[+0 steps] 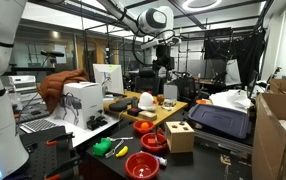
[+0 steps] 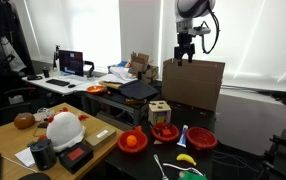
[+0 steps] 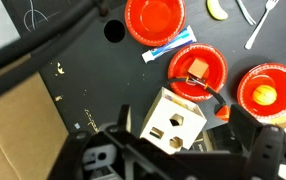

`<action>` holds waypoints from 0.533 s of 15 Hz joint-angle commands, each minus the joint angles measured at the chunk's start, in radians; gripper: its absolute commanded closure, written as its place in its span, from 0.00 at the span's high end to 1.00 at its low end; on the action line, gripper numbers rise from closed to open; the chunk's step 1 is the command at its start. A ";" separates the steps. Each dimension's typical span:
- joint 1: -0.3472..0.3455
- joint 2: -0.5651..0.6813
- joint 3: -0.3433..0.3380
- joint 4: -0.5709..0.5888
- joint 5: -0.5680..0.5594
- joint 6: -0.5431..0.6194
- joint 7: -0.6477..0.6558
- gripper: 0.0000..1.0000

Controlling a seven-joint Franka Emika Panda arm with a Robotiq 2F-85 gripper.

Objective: Pick up the banana plush toy and put it on the table

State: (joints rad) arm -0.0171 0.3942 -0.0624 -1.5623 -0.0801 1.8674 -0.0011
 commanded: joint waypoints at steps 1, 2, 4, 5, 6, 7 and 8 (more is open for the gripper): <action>-0.041 -0.032 0.013 0.024 0.046 -0.109 -0.082 1.00; -0.049 -0.036 0.012 0.028 0.055 -0.129 -0.097 1.00; -0.067 -0.046 0.011 0.038 0.078 -0.167 -0.126 1.00; -0.078 -0.048 0.010 0.047 0.092 -0.185 -0.142 1.00; -0.086 -0.051 0.009 0.055 0.104 -0.199 -0.154 1.00; -0.092 -0.058 0.009 0.056 0.113 -0.201 -0.164 1.00; -0.098 -0.063 0.009 0.056 0.123 -0.200 -0.174 1.00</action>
State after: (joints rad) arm -0.0896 0.3587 -0.0620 -1.5180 0.0058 1.7067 -0.1356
